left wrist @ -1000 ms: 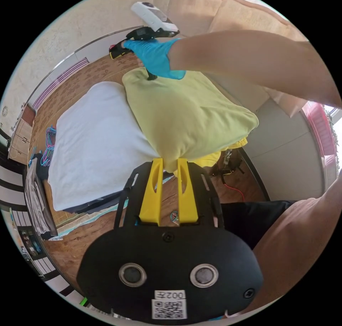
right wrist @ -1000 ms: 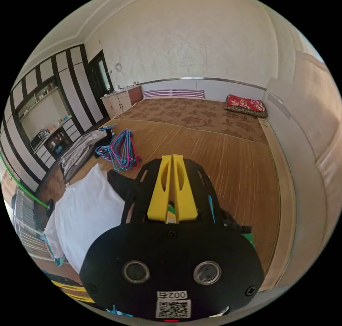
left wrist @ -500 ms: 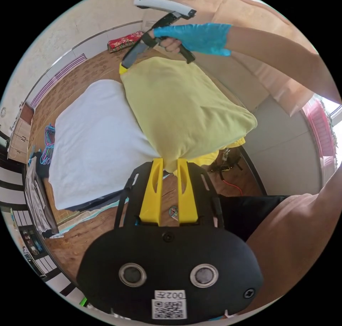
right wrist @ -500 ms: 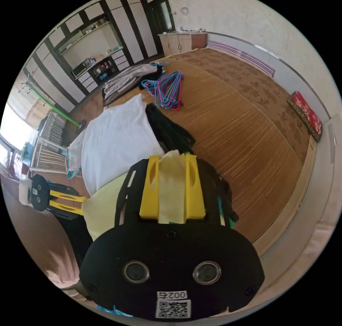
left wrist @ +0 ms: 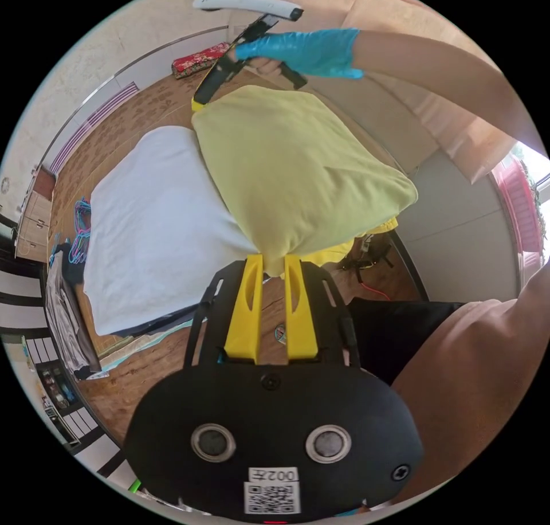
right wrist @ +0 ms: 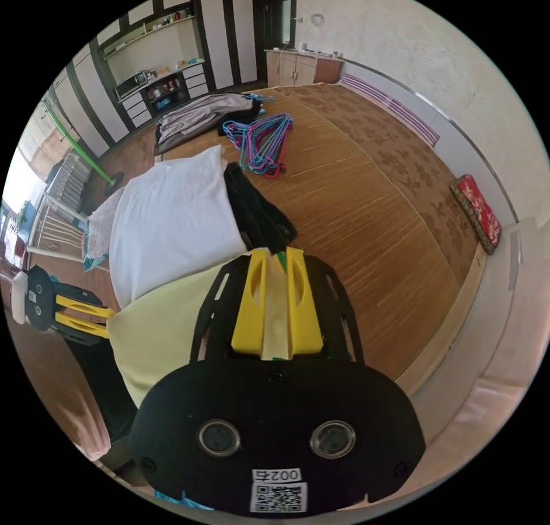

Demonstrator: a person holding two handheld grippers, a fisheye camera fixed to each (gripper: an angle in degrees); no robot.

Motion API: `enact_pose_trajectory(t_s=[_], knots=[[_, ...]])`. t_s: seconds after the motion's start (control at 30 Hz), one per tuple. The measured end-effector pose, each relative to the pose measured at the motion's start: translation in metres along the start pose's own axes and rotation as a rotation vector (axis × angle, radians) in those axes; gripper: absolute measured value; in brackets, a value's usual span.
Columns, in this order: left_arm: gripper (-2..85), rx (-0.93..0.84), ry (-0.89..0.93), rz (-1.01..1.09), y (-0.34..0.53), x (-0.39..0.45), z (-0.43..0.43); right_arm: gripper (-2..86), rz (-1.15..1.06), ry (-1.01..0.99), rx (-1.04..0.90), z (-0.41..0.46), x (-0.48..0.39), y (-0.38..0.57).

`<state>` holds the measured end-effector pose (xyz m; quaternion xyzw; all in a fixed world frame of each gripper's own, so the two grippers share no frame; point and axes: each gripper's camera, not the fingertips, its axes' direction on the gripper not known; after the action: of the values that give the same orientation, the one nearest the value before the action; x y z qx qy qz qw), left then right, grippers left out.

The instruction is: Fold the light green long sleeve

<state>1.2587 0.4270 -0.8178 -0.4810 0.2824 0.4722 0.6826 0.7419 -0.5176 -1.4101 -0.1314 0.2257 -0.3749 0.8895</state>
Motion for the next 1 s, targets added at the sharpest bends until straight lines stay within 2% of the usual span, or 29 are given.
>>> enact_pose_trajectory(t_s=[0.1,0.3,0.37,0.43,0.53,0.6,0.8,0.87,1.0], knots=[[2.1,0.004,-0.009,-0.002,0.002,0.0,-0.002,7.6,0.007,0.019,0.019,-0.025,0.012,0.023],[2.1,0.005,0.006,-0.001,0.004,-0.006,-0.005,10.8,0.075,-0.092,0.053,-0.035,0.021,0.074],[2.1,0.004,0.003,0.003,0.005,-0.008,-0.006,8.6,0.11,-0.076,0.039,-0.024,0.018,0.078],[2.1,0.002,0.006,-0.002,0.006,-0.01,-0.006,1.3,0.141,-0.045,0.024,-0.019,0.016,0.077],[2.2,-0.008,0.011,-0.017,0.007,-0.015,-0.007,-0.2,0.198,0.09,0.008,-0.017,0.014,0.077],[2.3,-0.024,0.007,-0.019,0.008,-0.018,-0.008,-0.4,0.24,0.11,-0.017,-0.019,0.017,0.08],[2.7,-0.026,0.018,-0.016,0.019,-0.028,-0.014,3.5,0.218,-0.032,0.064,-0.07,-0.004,0.1],[2.6,-0.019,0.024,-0.012,0.024,-0.032,-0.015,7.4,0.166,-0.13,0.095,-0.092,-0.036,0.117],[2.0,0.003,0.029,0.019,0.036,-0.041,-0.019,11.5,0.138,-0.193,0.06,-0.105,-0.104,0.15]])
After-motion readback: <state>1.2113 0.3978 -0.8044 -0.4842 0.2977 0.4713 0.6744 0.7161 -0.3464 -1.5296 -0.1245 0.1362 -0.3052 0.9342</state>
